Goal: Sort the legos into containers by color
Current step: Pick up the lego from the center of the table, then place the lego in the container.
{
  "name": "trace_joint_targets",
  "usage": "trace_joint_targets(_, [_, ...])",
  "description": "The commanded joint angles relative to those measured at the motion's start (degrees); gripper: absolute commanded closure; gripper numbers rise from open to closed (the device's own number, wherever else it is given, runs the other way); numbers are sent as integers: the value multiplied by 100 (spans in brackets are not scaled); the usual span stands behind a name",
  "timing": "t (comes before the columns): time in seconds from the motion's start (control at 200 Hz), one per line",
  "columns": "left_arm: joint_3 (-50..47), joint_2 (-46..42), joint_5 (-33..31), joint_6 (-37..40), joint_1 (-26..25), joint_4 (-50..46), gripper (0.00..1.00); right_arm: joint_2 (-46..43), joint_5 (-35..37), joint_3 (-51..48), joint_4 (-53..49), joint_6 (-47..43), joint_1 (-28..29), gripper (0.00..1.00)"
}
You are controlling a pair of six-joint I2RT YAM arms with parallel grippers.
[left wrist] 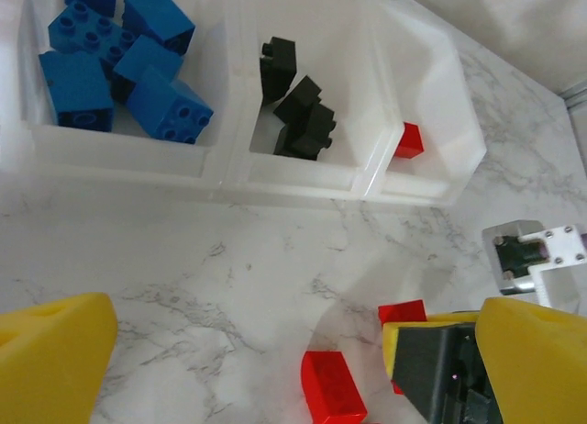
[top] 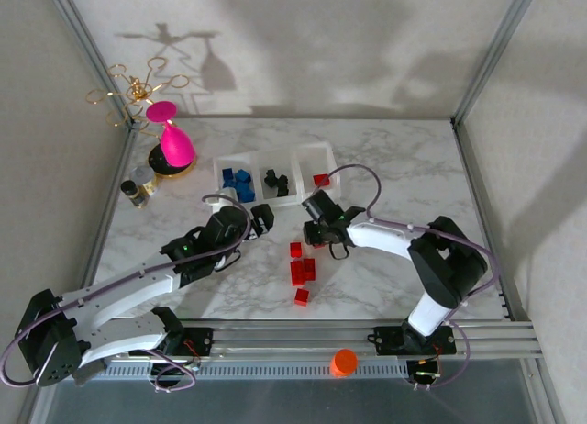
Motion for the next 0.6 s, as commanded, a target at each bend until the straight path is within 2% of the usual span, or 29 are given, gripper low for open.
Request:
trace_joint_targets(0.0, [261, 106, -17, 139, -44, 150, 0, -243, 93, 418, -191, -267, -298, 68])
trace_joint_targets(0.305, [828, 717, 62, 348, -38, 352, 0, 391, 740, 1589, -225, -698, -876, 70])
trace_joint_targets(0.591, [1077, 1052, -56, 410, -6, 488, 0, 1468, 745, 2718, -148, -920, -1162, 70])
